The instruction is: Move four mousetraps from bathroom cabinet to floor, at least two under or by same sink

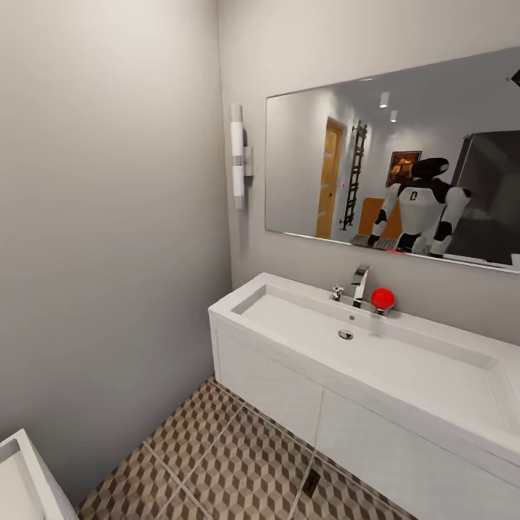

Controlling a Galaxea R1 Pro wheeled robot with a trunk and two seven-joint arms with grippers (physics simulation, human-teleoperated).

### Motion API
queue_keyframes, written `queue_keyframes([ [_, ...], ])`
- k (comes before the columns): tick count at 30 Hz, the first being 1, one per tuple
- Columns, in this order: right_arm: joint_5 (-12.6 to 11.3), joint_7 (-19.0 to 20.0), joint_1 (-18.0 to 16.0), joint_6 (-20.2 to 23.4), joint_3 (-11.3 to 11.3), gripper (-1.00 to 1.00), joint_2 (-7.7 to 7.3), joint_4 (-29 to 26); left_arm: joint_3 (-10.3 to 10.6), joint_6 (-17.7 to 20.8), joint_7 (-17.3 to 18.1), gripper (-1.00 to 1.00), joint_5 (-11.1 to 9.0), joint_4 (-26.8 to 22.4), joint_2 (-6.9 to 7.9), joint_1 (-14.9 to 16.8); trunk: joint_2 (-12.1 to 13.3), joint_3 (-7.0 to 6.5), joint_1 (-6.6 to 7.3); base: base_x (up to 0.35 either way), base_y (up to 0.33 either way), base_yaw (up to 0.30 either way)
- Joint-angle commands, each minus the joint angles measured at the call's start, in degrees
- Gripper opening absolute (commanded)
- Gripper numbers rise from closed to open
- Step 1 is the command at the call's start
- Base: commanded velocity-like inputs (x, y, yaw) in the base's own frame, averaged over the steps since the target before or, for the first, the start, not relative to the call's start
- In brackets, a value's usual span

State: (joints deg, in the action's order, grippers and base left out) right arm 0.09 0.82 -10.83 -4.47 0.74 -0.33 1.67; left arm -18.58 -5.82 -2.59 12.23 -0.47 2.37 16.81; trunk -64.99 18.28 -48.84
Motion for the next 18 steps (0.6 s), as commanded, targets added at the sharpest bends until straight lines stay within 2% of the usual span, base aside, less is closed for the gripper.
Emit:
queue_keyframes([
  [1,0.02,0.08,-0.07,-0.36,0.06,1.0,0.06,0.18,-0.39,-0.25,-0.22,1.0,0.6,0.11,0.0,0.07,-0.04,0.07,0.0,0.0,0.0,0.278],
  [18,0.08,0.03,-0.08,-0.37,0.06,1.0,0.32,0.18,-0.38,-0.25,-0.22,1.0,0.61,0.09,0.0,0.07,-0.04,0.07,0.0,0.0,0.0,0.278],
])
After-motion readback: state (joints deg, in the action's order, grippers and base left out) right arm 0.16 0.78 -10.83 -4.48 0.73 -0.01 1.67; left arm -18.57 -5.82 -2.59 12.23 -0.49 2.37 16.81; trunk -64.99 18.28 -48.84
